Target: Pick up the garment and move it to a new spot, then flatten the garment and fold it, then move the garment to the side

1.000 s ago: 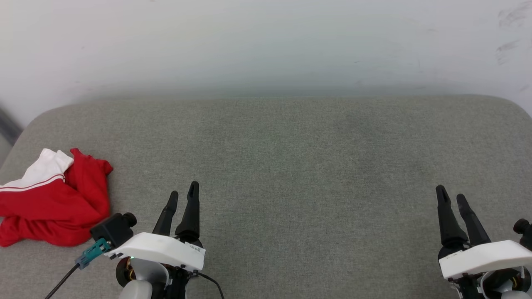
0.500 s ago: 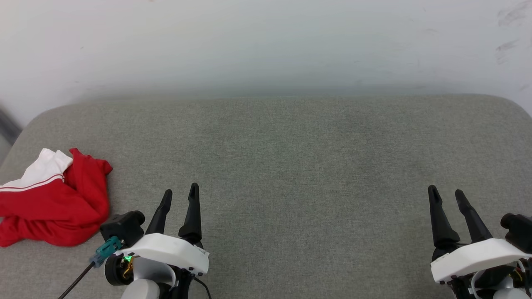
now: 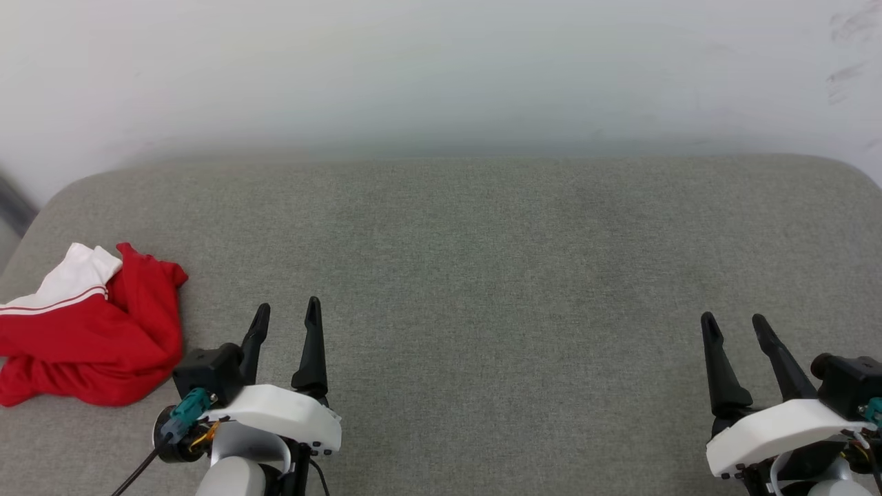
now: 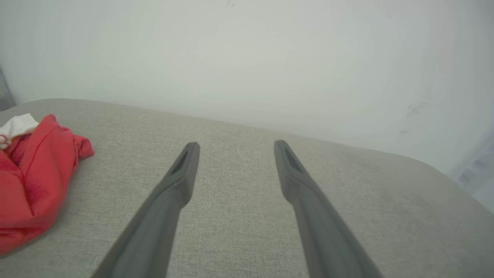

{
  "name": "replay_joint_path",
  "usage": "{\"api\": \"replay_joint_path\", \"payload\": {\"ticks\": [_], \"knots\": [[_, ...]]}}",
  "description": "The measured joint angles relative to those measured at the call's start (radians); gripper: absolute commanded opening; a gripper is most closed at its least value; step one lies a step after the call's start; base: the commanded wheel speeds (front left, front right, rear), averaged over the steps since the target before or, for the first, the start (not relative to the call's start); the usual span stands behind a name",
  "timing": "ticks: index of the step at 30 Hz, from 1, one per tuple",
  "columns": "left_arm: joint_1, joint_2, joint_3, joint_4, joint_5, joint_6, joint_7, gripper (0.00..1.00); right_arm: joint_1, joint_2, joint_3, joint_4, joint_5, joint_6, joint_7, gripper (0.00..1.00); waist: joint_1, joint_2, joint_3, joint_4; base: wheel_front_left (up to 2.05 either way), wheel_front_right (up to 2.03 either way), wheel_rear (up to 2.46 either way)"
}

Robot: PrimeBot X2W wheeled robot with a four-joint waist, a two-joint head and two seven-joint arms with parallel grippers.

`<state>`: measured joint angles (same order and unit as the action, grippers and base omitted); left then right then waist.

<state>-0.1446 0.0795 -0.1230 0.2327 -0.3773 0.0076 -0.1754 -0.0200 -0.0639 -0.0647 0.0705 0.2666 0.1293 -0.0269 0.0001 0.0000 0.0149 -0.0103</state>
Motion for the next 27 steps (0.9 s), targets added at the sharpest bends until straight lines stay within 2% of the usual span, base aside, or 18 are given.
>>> {"api": "replay_joint_path", "payload": {"ticks": [13,27], "knots": [[0.0,0.006,-0.004,-0.001,0.105,0.019,-0.03,1.0,0.005,0.003,-0.004,-0.006,-0.105,0.0,0.002,1.0,0.0,0.0,0.001,0.006,0.0,0.0,0.0],[0.0,0.003,-0.008,0.016,0.194,0.019,-0.058,1.0,0.006,0.009,-0.018,-0.013,-0.205,0.002,-0.016,1.0,0.0,0.0,-0.001,0.012,0.0,0.0,0.0]]}}
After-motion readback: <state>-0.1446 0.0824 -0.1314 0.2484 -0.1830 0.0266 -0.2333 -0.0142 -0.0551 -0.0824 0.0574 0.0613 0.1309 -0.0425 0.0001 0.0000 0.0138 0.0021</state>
